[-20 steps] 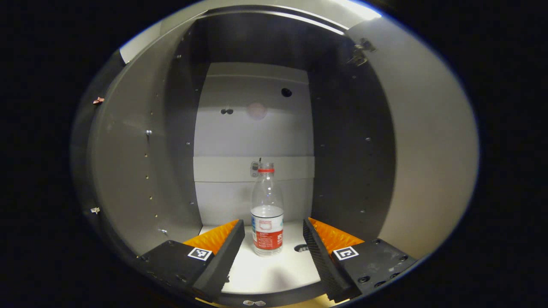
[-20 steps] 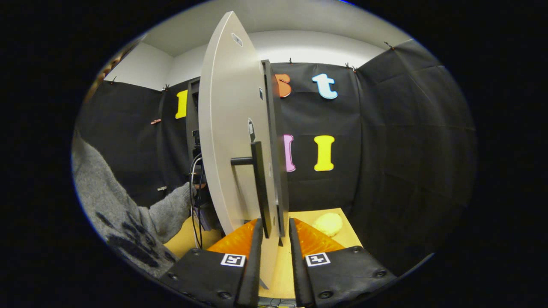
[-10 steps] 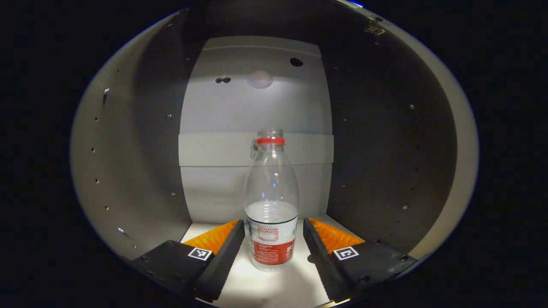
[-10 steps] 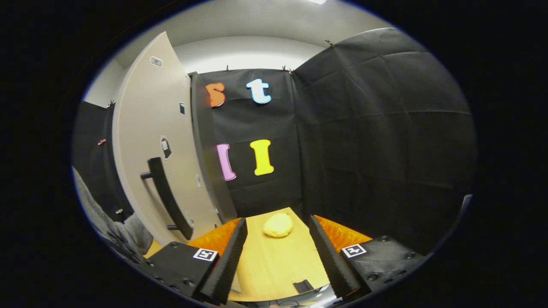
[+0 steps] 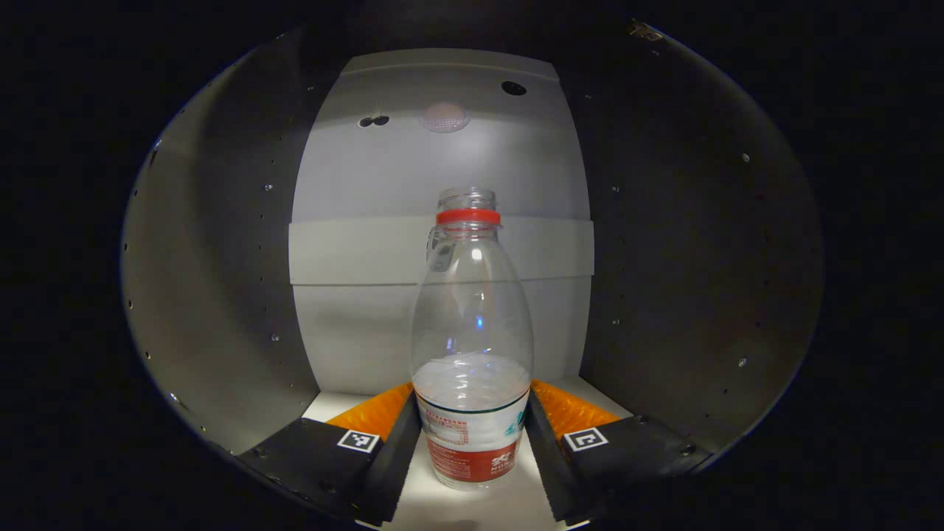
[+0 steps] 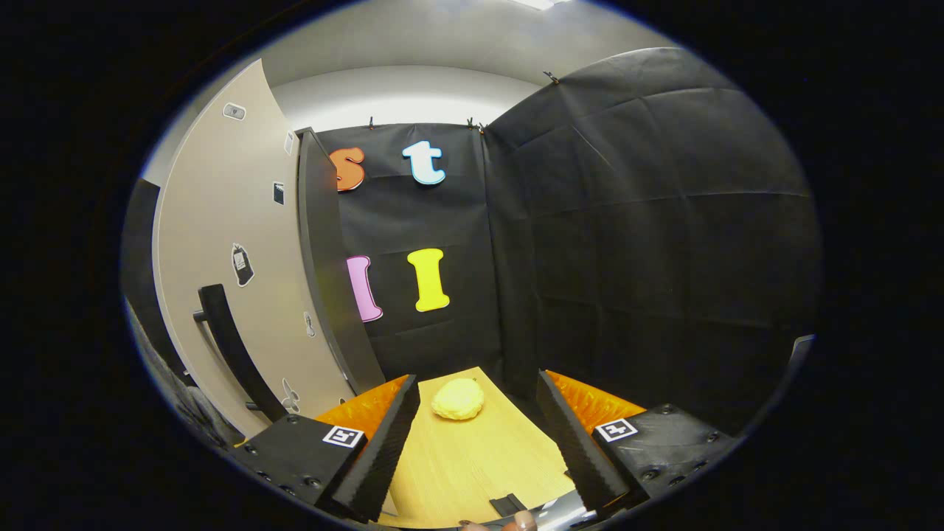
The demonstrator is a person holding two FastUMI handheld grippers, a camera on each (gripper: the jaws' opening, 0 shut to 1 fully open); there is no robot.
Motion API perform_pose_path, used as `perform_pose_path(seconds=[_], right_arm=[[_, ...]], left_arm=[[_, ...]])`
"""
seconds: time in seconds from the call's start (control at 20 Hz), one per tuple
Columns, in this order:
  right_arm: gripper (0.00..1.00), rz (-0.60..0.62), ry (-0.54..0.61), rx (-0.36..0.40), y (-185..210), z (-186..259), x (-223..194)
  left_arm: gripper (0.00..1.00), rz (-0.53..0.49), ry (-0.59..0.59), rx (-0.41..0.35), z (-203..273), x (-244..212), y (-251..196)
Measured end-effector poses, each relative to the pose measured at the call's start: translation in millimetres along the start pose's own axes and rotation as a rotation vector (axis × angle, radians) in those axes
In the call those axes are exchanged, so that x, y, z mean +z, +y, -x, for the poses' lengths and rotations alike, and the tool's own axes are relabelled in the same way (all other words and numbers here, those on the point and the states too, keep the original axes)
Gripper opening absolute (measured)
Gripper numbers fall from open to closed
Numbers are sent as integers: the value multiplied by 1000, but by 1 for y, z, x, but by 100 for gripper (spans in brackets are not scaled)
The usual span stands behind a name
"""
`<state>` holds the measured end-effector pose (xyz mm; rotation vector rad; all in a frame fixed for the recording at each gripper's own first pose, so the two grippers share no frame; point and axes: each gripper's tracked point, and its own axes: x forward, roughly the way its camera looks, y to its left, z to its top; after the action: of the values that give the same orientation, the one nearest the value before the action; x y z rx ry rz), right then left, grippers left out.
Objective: Open the cabinet door with the right hand, grasp the bottle in the cabinet with the left hand and place it on the coaster, then close the cabinet door with the right hand.
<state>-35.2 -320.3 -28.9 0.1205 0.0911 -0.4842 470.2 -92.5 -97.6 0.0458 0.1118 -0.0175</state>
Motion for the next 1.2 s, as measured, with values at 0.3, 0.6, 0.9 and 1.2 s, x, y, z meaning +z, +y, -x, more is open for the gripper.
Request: perform_pose_path(seconds=[0.3, 0.6, 0.9, 1.2], right_arm=[[100, -16, -45, 37, 10, 7, 10], [98, 62, -31, 68, 37, 30, 0], [98, 124, -56, 104, 77, 74, -1], [98, 156, -147, 195, 139, 120, 13]], left_arm=[[74, 35, -36, -49, 60, 24, 5], [74, 2, -82, -86, 150, 43, 23], [74, -25, -88, -136, 240, 42, 48], [74, -8, -100, -164, 303, 29, 79]])
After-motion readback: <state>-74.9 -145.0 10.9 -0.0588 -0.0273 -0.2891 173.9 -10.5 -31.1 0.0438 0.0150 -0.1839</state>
